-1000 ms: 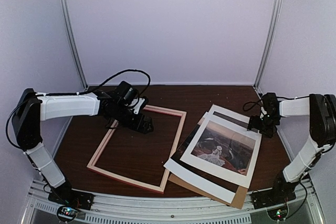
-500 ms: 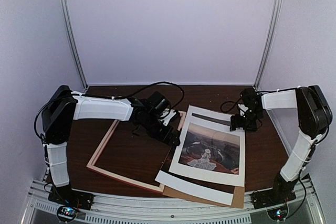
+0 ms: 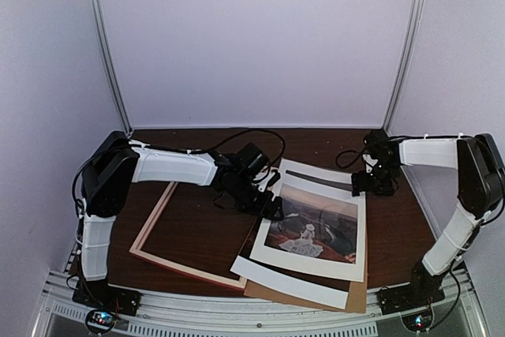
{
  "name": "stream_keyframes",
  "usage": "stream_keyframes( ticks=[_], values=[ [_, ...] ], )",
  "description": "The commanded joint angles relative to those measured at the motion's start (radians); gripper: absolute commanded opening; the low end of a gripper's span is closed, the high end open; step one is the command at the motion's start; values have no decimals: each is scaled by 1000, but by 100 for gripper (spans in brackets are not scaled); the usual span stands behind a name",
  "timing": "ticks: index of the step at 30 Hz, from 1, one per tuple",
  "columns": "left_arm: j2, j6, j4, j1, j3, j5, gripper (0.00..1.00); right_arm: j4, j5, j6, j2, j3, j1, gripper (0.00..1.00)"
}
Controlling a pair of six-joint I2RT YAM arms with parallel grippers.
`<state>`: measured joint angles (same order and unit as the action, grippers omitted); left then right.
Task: Put the photo into the frame
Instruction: Move the glass panel to the mat board, then pick up the glass panel from the mat board.
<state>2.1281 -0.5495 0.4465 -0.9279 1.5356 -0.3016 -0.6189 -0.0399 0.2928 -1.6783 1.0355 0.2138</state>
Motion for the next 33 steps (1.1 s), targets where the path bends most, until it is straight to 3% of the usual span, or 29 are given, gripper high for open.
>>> stream_keyframes(
  ticks=[1,6,15,22,33],
  values=[
    [33,-29,-23,-19,55,25,85,-13,12,22,81,-68,-10,88],
    [28,-32,5,-43,65,94,85,11,-41,43,149,-136,-9,88],
    [-47,29,96,-119,75,464,87,18,-44,54,200,-193,-10,88],
    [-47,38,100,-150,73,479,87,31,-53,57,211,-211,-10,88],
    [-10,19,79,-155,84,371,87,57,-81,65,201,-230,-9,88]
  ],
)
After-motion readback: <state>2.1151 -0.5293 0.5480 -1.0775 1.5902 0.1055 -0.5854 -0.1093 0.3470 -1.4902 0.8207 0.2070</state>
